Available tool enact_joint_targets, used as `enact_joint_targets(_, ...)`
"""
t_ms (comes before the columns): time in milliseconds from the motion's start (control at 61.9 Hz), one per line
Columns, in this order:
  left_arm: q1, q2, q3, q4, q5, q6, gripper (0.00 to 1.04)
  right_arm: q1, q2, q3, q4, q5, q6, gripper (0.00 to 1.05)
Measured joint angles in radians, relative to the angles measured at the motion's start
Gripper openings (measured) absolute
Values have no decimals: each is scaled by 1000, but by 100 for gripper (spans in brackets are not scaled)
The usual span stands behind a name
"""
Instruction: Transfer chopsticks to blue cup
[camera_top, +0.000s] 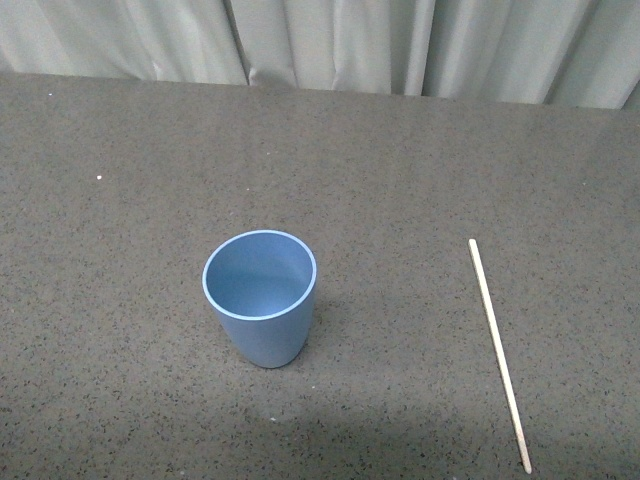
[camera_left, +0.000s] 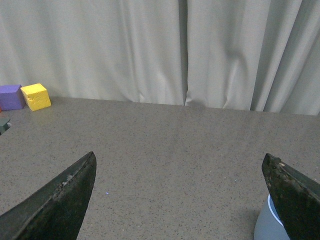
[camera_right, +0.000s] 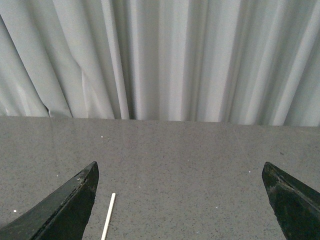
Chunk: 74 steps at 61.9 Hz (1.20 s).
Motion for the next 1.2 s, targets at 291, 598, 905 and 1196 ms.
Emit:
enact_joint_targets(291, 0, 0, 0, 0, 0, 0, 98, 0, 0, 0, 0, 0, 0, 95)
enact_joint_targets(598, 0, 0, 0, 0, 0, 0, 98, 0, 0, 0, 0, 0, 0, 95)
enact_joint_targets(905, 0, 0, 0, 0, 0, 0, 98, 0, 0, 0, 0, 0, 0, 95)
enact_joint_targets(1196, 0, 0, 0, 0, -2, 0, 98, 109, 242, 35, 82, 343, -160, 95)
